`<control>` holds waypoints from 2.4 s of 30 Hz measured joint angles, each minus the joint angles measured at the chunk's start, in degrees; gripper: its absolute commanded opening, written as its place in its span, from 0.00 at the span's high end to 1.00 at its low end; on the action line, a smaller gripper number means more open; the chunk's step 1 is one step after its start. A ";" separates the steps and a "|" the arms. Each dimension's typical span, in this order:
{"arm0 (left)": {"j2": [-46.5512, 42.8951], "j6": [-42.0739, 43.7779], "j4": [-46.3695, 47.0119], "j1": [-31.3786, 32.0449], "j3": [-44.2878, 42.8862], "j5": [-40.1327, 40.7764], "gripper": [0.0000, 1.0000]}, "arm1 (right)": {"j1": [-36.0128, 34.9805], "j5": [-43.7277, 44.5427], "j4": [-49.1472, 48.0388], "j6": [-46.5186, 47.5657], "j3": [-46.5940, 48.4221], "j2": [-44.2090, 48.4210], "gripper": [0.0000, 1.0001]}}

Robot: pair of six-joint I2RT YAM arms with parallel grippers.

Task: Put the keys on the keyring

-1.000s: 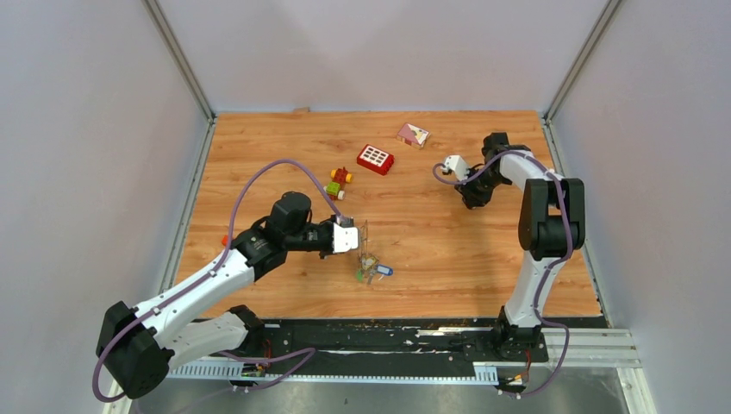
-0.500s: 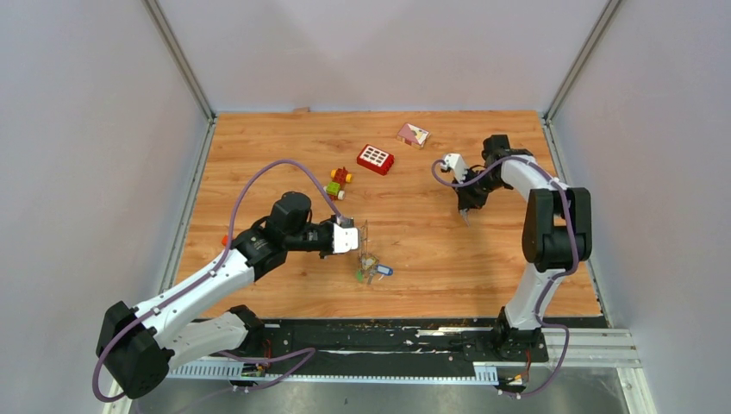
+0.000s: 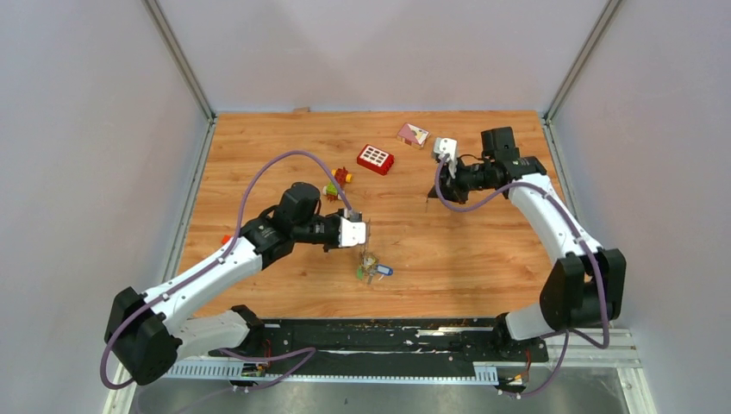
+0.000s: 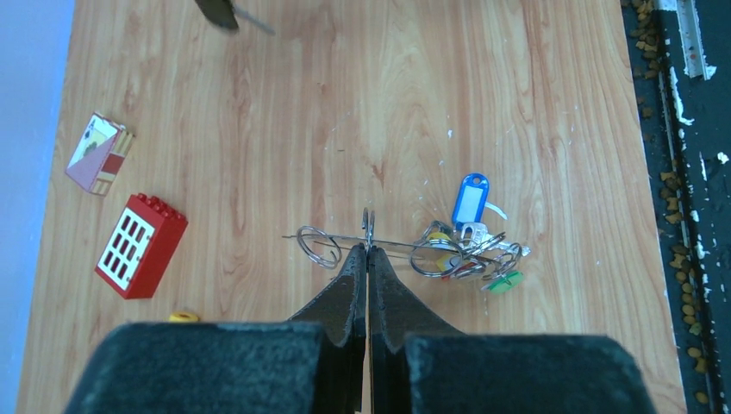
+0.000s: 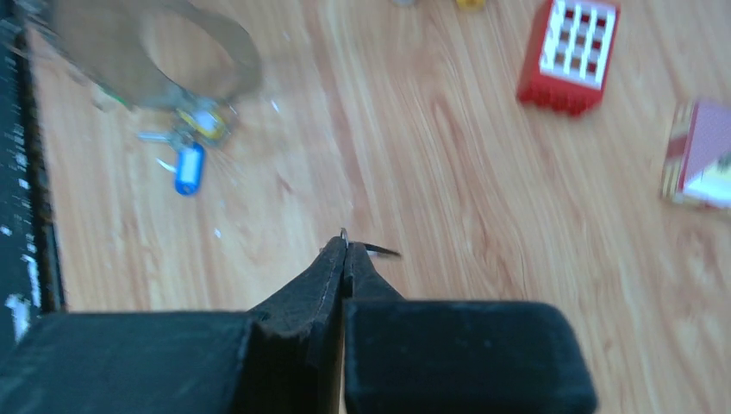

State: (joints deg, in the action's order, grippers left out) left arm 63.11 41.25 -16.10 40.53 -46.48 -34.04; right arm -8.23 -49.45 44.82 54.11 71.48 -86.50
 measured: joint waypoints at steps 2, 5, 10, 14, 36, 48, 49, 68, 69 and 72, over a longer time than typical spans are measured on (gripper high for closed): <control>0.00 1.16 -0.04 0.15 0.00 0.28 1.00 | -2.89 -2.08 -1.70 -2.84 -0.48 3.63 1.00; -0.02 3.39 0.02 1.07 0.00 1.81 1.00 | -6.21 -5.03 -5.75 -8.94 -1.31 7.21 1.00; -0.85 8.04 0.04 2.78 0.02 5.29 1.00 | -10.62 -7.69 -13.07 -19.63 -3.98 9.75 1.00; -2.51 11.58 0.00 3.02 0.02 5.95 1.00 | -15.56 -6.99 -15.82 -22.99 -5.99 9.75 1.00; -6.82 23.56 5.40 11.23 7.63 21.59 1.00 | -22.51 -10.91 -22.10 -35.50 -8.63 1.05 1.00; -7.30 25.14 7.37 12.26 8.83 25.16 1.00 | -22.84 -15.56 -23.26 -40.61 -7.41 -1.55 1.00; -7.30 25.14 7.37 12.26 8.83 25.14 1.00 | -22.84 -15.65 -23.30 -40.89 -7.08 -1.57 1.00; -7.30 25.27 7.32 12.26 8.83 25.11 1.00 | -23.74 -16.26 -20.90 -42.86 -1.60 -6.69 1.00; -7.30 25.35 7.32 12.26 8.83 25.11 1.00 | -23.74 -16.31 -20.70 -42.86 -1.44 -6.78 1.00; -7.30 25.75 7.32 12.28 8.83 25.11 1.00 | -23.78 -16.70 -20.20 -42.80 -1.29 -6.97 1.00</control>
State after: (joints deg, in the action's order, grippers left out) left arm 55.81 67.00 -8.78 52.82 -37.65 -8.93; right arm -32.01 -66.15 24.62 11.31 70.19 -93.47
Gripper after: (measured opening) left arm 0.007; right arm 0.008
